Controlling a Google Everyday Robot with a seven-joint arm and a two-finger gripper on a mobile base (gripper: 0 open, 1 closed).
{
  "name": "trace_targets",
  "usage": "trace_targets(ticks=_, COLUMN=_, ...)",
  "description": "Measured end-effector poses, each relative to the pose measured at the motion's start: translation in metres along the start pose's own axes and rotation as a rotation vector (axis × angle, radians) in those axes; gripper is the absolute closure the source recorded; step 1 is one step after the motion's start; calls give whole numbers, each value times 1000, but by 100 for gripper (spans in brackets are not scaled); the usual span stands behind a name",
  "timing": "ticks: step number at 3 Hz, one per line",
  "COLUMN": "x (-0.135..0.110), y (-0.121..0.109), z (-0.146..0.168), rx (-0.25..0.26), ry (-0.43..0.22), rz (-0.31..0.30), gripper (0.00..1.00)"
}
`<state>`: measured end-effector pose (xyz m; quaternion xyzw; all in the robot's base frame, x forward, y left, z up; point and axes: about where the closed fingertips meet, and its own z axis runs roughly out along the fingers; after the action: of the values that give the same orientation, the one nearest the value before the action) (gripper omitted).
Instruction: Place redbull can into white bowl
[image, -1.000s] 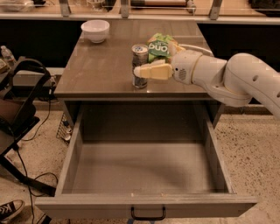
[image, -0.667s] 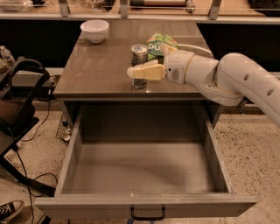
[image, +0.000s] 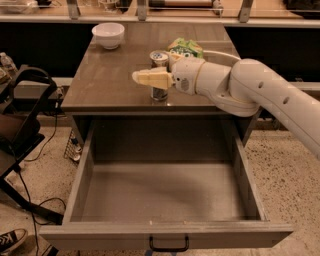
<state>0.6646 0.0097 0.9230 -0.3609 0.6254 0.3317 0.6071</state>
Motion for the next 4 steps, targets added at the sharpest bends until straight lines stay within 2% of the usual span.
trace_targets(ticks=1, x=-1, y=1, z=0, rx=-2, ry=0, rz=1, gripper=49)
trace_targets(ticks=2, x=-2, y=4, z=3, rx=-8, ry=-1, rz=0, gripper=80)
trace_targets(ticks=3, x=-2, y=5, z=5, rx=-11, ry=-1, rz=0, gripper=100)
trace_targets(ticks=4, x=-29, y=-10, z=6, rx=2, ry=-20, rz=-28, gripper=100)
